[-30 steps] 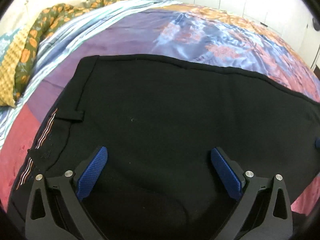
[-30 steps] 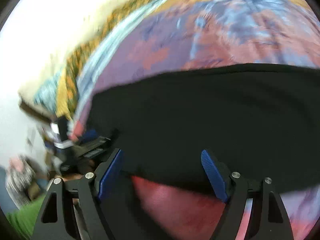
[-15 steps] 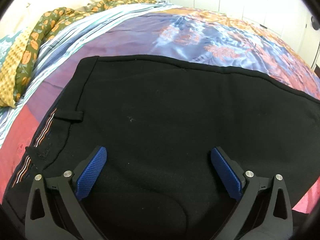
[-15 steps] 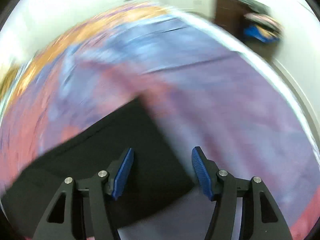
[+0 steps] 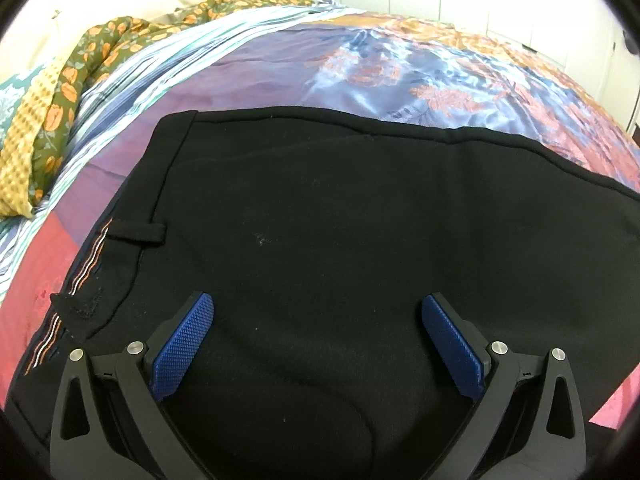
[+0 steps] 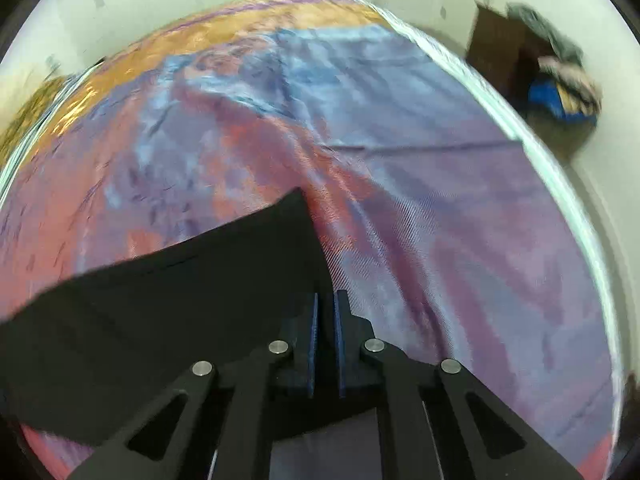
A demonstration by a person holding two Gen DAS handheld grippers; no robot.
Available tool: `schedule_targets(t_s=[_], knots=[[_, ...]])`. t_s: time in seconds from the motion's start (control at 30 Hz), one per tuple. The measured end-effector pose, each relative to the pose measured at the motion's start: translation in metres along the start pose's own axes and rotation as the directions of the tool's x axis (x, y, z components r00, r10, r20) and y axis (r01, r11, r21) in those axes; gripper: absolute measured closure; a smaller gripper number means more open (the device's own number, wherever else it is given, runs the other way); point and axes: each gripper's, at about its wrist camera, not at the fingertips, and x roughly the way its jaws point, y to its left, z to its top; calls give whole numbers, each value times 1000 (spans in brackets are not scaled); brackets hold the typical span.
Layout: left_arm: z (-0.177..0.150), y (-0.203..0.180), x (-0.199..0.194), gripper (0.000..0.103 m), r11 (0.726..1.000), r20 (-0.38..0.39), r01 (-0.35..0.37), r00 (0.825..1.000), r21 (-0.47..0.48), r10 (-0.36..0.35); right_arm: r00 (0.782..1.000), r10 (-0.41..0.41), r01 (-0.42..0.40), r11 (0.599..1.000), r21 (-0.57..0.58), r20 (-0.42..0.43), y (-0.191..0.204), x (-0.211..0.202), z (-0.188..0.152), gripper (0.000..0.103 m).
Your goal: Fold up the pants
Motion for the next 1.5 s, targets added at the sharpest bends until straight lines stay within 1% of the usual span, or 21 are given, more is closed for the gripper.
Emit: schedule_targets(t_s=[0.1, 0.2, 0.23, 0.27, 0.33, 0.4, 0.47, 0.5, 0.53, 0.57, 0.6, 0.63, 0.7, 0.8, 0.87, 0.97, 1.07, 1.17, 1.23, 1.43, 1.5], knots=[[0, 0, 0, 1, 1000, 0, 0, 1000, 1, 0, 995, 27, -20, 997, -76, 97, 11, -63, -35, 96], [1, -1, 1, 1, 1000, -3, -4, 1000, 3, 4, 984, 68, -51, 993, -108, 167, 15, -135, -95, 97], [1, -1, 1, 1, 1000, -4, -5, 1000, 4, 5, 981, 75, -56, 992, -110, 179, 16, -152, -114, 97], [1, -1, 1, 1, 1000, -6, -7, 1000, 6, 7, 979, 81, -64, 994, -94, 187, 13, -175, -148, 97], [2, -2, 1, 1, 1000, -11, -13, 1000, 10, 13, 983, 89, -83, 996, -43, 161, 6, -194, -193, 99], [4, -3, 1, 0, 1000, -25, -21, 999, 12, 21, 996, 0, 1, 1000, -7, 88, 1, -200, -246, 99], [9, -4, 0, 0, 999, -55, -36, 998, 18, 37, 993, -116, 116, 993, 12, 36, -2, -203, -282, 95], [12, -5, -2, 0, 998, -79, -51, 995, 26, 53, 988, -154, 153, 988, 31, 23, -3, -207, -294, 85], [15, -6, -9, 1, 998, -102, -59, 993, 34, 62, 984, -174, 172, 984, 55, 26, -3, -214, -303, 67], [15, -7, -22, 1, 998, -105, -49, 993, 35, 52, 983, -173, 168, 982, 86, 54, 0, -226, -311, 56], [13, -8, -32, 1, 999, -96, -29, 995, 34, 32, 982, -164, 155, 983, 101, 90, 6, -236, -316, 35], [7, -9, -52, 1, 999, -75, 19, 997, 35, -16, 980, -154, 141, 985, 103, 126, 16, -245, -319, 23], [-11, -15, -83, 1, 994, -53, 93, 995, 52, -90, 976, -111, 100, 993, 70, 186, 46, -258, -325, 22], [-45, -27, -119, 1, 977, -64, 189, 981, 99, -183, 978, -2, -6, 999, 39, 207, 92, -253, -326, 18], [-66, -32, -131, 1, 969, -76, 214, 976, 124, -206, 977, 76, -83, 996, 25, 198, 123, -241, -330, 15], [-85, -34, -130, 1, 970, -87, 190, 980, 154, -178, 973, 152, -155, 988, 5, 172, 161, -219, -336, 15], [-90, -23, -118, 1, 978, -117, 161, 982, 129, -146, 981, 115, -109, 993, -48, 154, 190, -198, -347, 13], [-89, -11, -107, 1, 980, -157, 180, 974, 81, -165, 997, 26, -20, 996, -84, 79, 207, -168, -361, 9], [-93, -8, -101, 1, 978, -177, 201, 966, 57, -188, 998, -12, 19, 994, -103, 68, 212, -164, -367, 3], [-97, -15, -96, 0, 979, -169, 183, 972, 94, -166, 996, 52, -49, 998, -45, 78, 197, -163, -376, 0], [-97, -14, -95, 0, 978, -172, 187, 970, 92, -169, 996, 43, -39, 998, -50, 83, 199, -163, -377, 0]])
